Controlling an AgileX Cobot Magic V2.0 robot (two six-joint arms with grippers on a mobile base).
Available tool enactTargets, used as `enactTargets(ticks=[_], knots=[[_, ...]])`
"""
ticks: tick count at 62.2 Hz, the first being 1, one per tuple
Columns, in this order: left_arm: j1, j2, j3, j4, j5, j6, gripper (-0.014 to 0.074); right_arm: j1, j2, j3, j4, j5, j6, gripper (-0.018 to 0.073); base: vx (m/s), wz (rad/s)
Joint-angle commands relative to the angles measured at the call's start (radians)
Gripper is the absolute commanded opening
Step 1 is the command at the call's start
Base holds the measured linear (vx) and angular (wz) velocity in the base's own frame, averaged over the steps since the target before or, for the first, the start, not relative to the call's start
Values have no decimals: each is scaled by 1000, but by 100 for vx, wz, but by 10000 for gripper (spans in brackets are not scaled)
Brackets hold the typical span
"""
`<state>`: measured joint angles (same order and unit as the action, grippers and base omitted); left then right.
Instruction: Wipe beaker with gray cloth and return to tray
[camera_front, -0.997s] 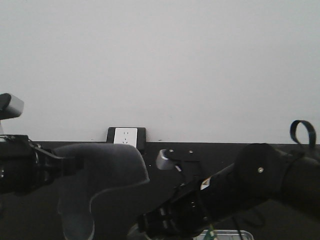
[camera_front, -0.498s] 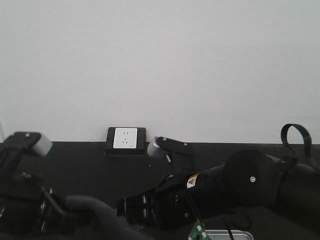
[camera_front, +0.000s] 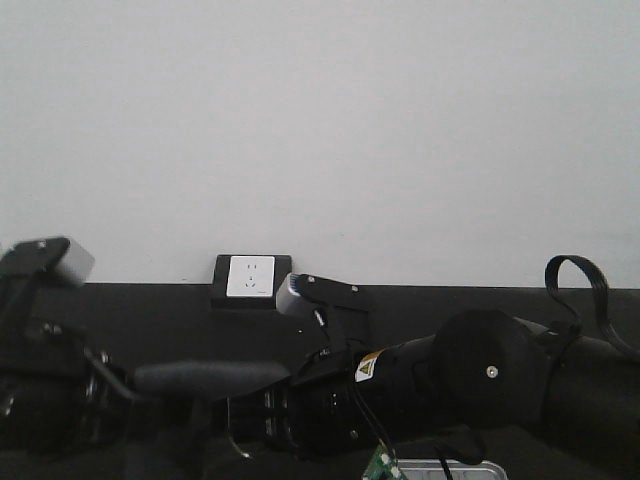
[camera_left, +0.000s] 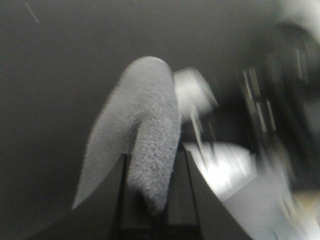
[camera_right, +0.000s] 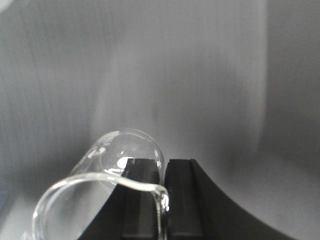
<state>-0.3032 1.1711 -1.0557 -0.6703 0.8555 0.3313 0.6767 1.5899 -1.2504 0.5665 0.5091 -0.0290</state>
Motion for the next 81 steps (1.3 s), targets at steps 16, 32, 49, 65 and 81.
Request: enactTargets(ticks=[16,32,49,65,81], knots=[[-5,-23,-34,-40,77,61,0,-51,-43,-32,38,7,18,-11,0,0],[-3,-2,-33,-16,-469,54,0,-53,-43,-32,-5,186,-92,-11,0,0],[-1,2,-33,267,-379,52,4,-199,-43,-29,-389,325,106,-11,0,0],[-1,52,30,714,-310,-331,48,-384,4,-28,-479,463,97,-11,0,0],[-1,149,126,931,-314,-630,170,-433,139,-28,-438,483,42,-11,0,0]])
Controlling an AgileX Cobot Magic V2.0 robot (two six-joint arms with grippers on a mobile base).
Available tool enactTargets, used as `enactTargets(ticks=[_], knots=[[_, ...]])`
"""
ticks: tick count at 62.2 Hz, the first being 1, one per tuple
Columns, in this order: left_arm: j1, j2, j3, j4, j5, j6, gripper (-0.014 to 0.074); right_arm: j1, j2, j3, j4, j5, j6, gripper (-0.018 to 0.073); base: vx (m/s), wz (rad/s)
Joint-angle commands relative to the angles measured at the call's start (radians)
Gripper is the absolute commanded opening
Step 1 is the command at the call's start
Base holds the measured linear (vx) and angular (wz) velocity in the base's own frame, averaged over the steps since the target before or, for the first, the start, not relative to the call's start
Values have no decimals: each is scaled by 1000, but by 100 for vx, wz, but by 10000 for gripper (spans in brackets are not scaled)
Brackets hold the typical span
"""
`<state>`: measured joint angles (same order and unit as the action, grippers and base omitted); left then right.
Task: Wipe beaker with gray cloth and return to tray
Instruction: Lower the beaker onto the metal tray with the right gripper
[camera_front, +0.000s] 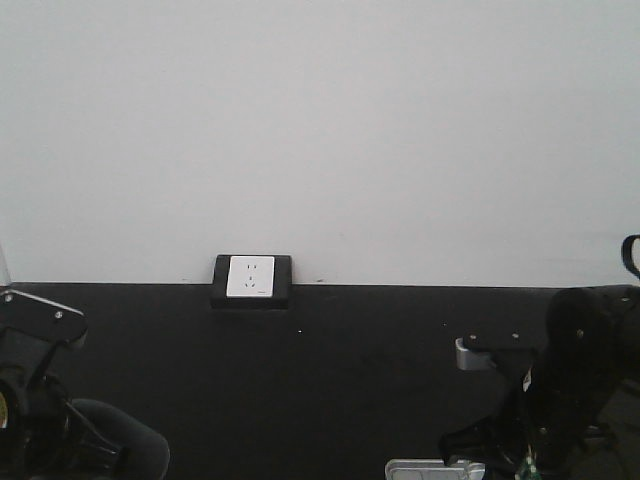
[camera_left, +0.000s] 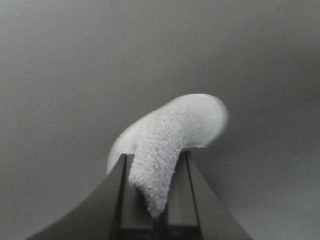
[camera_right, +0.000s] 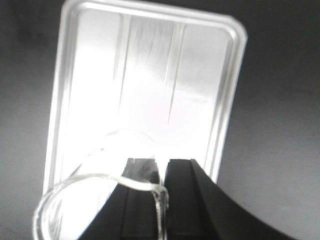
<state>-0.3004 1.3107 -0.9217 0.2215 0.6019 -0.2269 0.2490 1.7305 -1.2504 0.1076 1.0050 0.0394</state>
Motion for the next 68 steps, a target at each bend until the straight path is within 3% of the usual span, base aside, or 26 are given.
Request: enactTargets(ticks=[1,18,34,48,68], knots=[[-4,16,-6,38,-59,-72,178,-5,5,-28,20,-12,-26,-11,0,0],[-4,99,-5,35,-55,-70,372,-5,68,-28,-51,-13,-52,-5,0,0],[-5,88,-9,-77,-39,-70,556,-5,71,-28,-38,-59,-52,38,0,0],[-7,12,-9,-102,-29,-70,569,-5,73,-28,-37,-69,-52,121,0,0],[-7,-189,-9,-146,-80,-70,569,-5,73,-28,-37,-67,-52,316,0,0]])
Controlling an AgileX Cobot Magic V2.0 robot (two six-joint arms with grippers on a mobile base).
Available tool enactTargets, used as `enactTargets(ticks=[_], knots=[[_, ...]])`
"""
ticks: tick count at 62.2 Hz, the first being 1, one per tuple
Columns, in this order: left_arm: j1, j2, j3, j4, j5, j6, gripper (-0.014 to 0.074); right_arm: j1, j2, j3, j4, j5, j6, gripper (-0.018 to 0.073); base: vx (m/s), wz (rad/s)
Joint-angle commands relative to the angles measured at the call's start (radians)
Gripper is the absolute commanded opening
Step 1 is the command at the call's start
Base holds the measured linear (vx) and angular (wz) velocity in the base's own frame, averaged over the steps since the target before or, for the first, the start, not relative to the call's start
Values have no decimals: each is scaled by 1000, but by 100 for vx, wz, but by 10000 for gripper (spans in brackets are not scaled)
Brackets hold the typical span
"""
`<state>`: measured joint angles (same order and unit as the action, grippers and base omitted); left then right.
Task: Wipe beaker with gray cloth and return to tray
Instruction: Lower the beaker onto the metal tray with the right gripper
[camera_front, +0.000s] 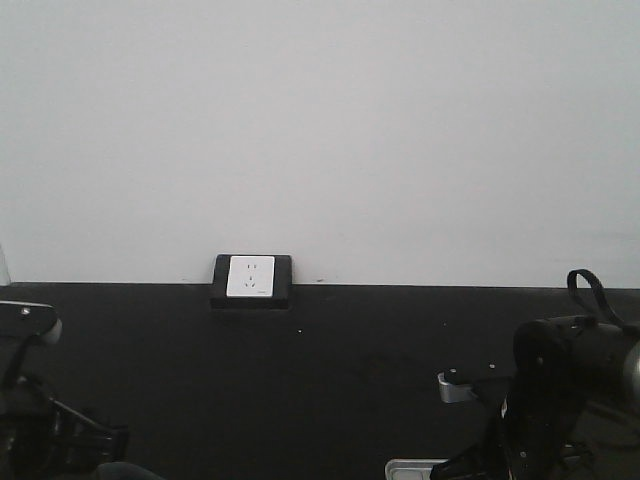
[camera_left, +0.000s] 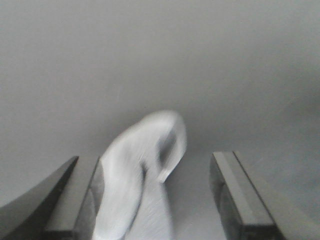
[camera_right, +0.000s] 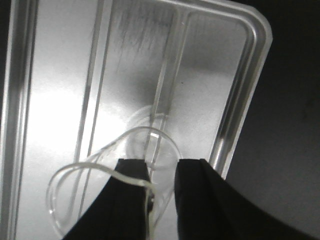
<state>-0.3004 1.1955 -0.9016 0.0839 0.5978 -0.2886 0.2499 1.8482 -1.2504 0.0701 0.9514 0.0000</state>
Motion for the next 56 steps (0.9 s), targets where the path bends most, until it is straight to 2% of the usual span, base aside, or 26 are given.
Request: enactTargets(ticks=[1,11,28,42,51,56], knots=[[-7,-82,-29,-8,-78,-8,569,-6,-45,-28,0,-13,-13,324,0,0],[-7,-149,-29,-8,-89,-8,569,-6,-45,-28,2,-12,-13,378,0,0],[-7,-187,-29,-8,-84,-6,569,-6,-79,-33,-43,47,-36,381,0,0],[-7,-214,-29,-8,-85,9,568,-6,-310,-30,-50,32,-25,380,0,0],[-7,-265,-29,-8,-85,76,538,-6,-487,-20,-17,9,-27,365,0,0],[-7,-305,-23,-8,-92,101,499,-6,-586,33,3,-50,-31,320,0,0]])
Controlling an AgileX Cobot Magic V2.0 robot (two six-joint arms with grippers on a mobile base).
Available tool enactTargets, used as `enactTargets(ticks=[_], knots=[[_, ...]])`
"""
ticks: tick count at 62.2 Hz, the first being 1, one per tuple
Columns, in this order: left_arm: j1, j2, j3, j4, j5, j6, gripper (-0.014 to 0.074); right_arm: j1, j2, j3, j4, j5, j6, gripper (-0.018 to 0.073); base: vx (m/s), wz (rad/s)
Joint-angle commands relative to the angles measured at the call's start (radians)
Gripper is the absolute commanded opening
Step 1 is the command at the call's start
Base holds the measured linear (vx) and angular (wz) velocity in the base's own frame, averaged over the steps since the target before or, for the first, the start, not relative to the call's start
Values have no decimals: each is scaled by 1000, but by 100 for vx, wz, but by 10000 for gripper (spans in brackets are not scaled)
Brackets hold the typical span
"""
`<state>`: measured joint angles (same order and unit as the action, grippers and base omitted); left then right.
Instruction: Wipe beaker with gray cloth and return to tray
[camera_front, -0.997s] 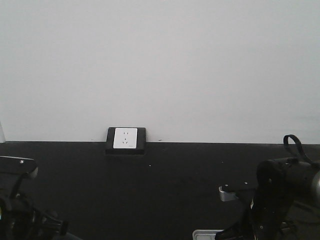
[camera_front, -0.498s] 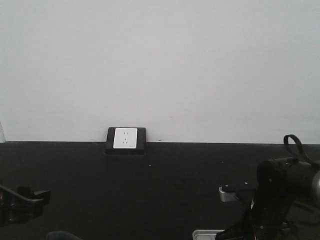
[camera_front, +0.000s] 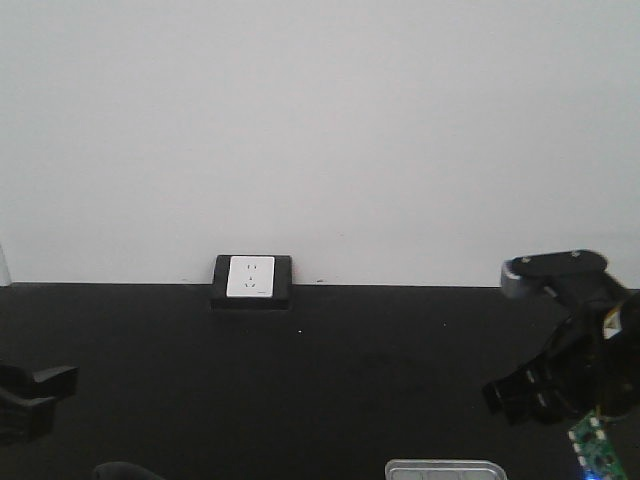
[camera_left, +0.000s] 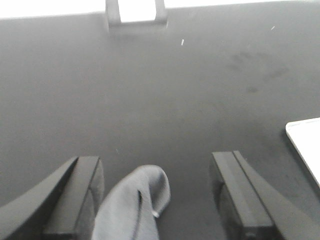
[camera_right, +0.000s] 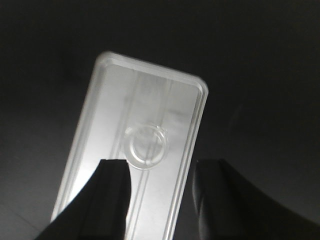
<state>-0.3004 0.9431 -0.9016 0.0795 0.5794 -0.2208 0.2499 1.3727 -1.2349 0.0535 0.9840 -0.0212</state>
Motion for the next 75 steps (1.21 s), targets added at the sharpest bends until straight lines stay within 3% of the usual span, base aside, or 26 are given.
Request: enactTargets(ticks=[1,12,19,30,75], knots=[[-7,-59,-21,-4,-76,36,491,-6,-126,32,19,-95,-10,309,0,0],[-7,-200,78,-4,-158,40,345,-6,-305,274,19,-257,-8,122,0,0],[-7,-303,187,-4,-239,40,201,-6,-405,378,19,-333,0,-10,0,0],[-7,-428,315,-4,-297,36,-9,-6,-494,434,19,-327,13,-13,0,0],[-7,-482,355,-1,-268,38,-6,-6,-538,433,19,-283,12,-12,0,0]])
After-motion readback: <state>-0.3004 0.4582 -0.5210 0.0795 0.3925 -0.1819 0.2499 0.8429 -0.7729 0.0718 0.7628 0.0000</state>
